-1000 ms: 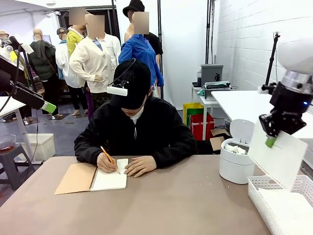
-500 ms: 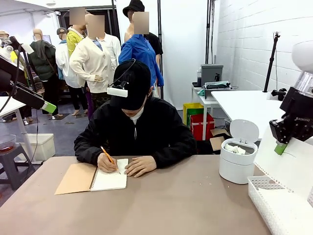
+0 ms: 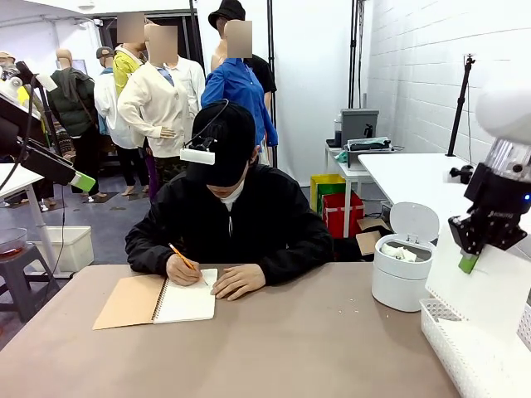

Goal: Sort the paper based on its condition.
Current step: If a person hands you a paper, place it in the Organizing basket , and if it's crumpled, put it in the Trash can.

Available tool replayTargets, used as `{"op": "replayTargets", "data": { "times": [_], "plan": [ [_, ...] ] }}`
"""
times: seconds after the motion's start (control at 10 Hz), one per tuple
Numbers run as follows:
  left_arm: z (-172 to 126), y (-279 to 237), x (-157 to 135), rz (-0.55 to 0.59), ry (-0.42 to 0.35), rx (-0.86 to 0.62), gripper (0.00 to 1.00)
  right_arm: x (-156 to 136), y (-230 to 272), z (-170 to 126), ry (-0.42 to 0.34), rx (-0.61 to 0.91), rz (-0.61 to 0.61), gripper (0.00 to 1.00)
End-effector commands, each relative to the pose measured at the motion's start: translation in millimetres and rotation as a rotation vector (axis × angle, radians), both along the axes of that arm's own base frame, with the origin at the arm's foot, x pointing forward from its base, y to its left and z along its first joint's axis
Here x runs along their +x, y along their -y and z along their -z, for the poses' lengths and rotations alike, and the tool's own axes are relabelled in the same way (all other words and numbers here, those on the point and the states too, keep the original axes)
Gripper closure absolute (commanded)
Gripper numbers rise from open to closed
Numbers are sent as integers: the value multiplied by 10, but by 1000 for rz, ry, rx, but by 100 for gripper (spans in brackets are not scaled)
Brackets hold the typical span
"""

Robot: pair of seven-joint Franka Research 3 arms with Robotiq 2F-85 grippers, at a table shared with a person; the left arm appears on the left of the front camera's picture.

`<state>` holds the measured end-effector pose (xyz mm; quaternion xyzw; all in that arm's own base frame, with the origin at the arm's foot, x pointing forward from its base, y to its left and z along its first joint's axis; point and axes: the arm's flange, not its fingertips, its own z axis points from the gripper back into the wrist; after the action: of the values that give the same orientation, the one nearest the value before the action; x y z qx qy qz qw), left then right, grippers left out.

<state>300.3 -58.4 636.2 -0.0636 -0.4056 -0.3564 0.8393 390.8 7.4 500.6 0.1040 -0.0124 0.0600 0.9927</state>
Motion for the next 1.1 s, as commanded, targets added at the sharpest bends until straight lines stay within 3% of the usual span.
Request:
{"op": "replayTargets", "data": {
  "times": [0.0,0.4,0.7,1.0],
  "plan": [
    [2,-1,0,-6,0,4,0,70,94,225,-35,28,-10,100],
    [2,-1,0,-6,0,4,0,-110,223,436,-87,50,39,100],
    [2,-1,0,-6,0,4,0,-328,314,957,-98,144,152,100],
    [2,-1,0,-6,0,4,0,-456,360,1175,-132,139,214,100]
  ]
}}
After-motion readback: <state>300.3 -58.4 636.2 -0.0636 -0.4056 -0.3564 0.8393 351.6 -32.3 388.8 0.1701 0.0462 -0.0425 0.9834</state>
